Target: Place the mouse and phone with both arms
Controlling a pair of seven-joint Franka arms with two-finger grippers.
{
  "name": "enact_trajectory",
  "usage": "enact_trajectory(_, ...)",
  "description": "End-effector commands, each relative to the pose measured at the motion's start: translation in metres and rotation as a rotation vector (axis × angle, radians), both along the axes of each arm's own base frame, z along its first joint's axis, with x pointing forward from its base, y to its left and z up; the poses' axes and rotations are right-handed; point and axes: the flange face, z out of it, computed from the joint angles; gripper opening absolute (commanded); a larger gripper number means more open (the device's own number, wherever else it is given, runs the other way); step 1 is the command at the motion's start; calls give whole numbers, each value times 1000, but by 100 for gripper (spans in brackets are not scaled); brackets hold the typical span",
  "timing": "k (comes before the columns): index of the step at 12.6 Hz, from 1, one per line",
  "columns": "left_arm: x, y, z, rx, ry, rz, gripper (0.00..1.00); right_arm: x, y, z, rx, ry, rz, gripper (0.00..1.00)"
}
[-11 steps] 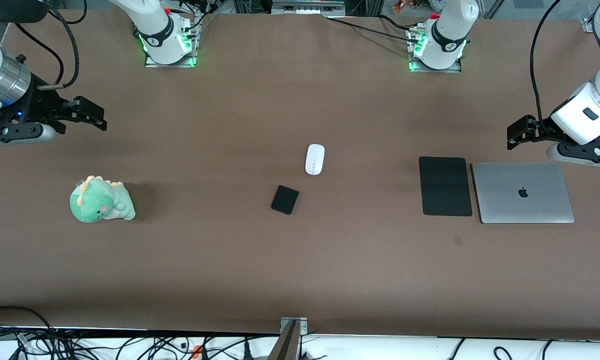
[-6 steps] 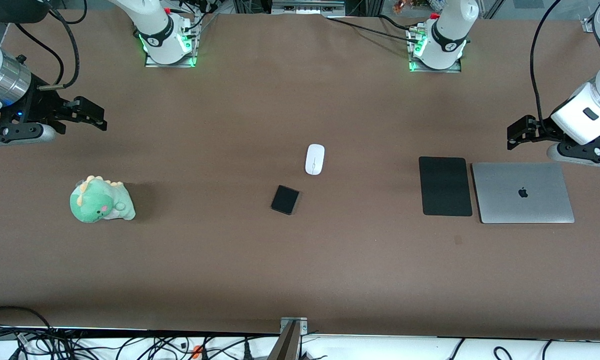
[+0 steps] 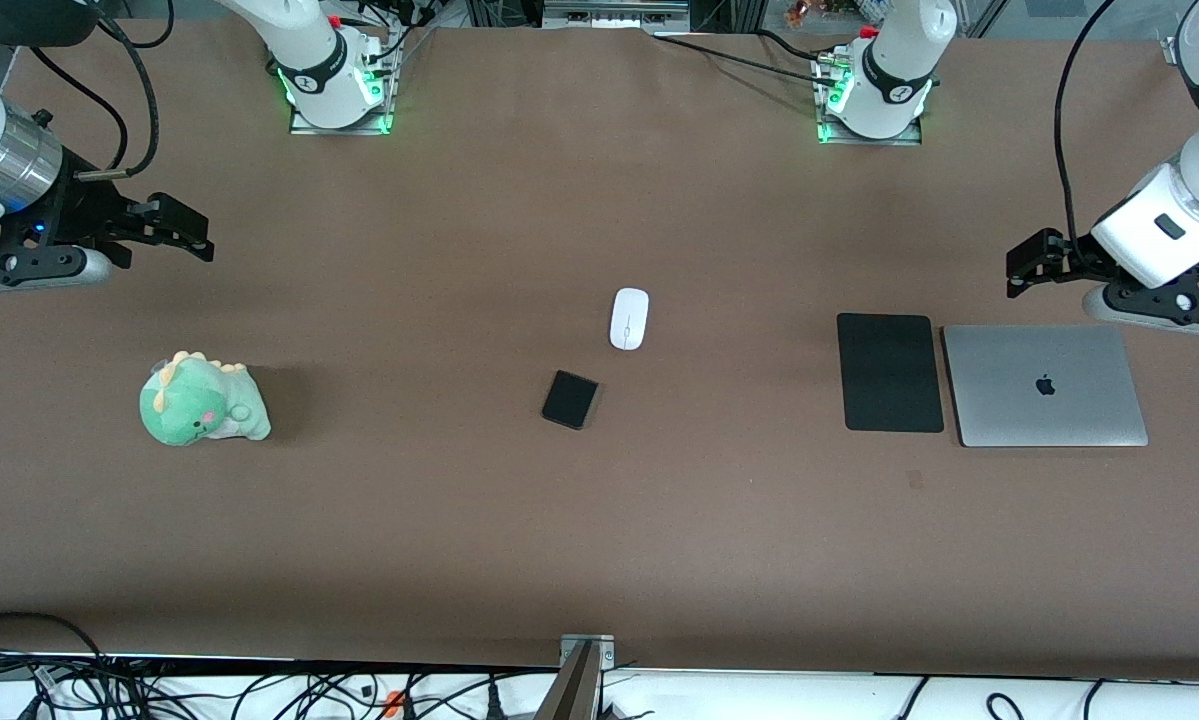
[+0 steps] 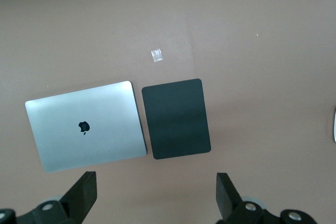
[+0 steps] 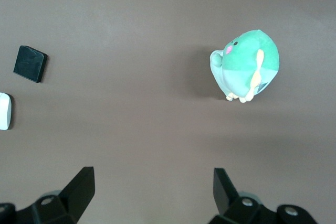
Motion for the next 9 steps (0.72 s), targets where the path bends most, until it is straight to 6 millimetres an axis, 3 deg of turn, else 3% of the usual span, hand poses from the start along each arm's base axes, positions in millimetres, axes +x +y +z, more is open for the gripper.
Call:
enact_trajectory(1,-5,-45,-9,8,76,-86,100,0,-2,2,19,-7,6,100)
enact_trajectory(4,-6,-110,-64,3,208,-208,100,0,-2,2,20,-8,7,100)
enact_trajectory(6,2,-157,-99,-52,205,-265,100,1,-2,1,19,-7,7,100)
enact_trajectory(9,21,-217,-178,-140,151,-329,100,1,-2,1,19,-8,7,100)
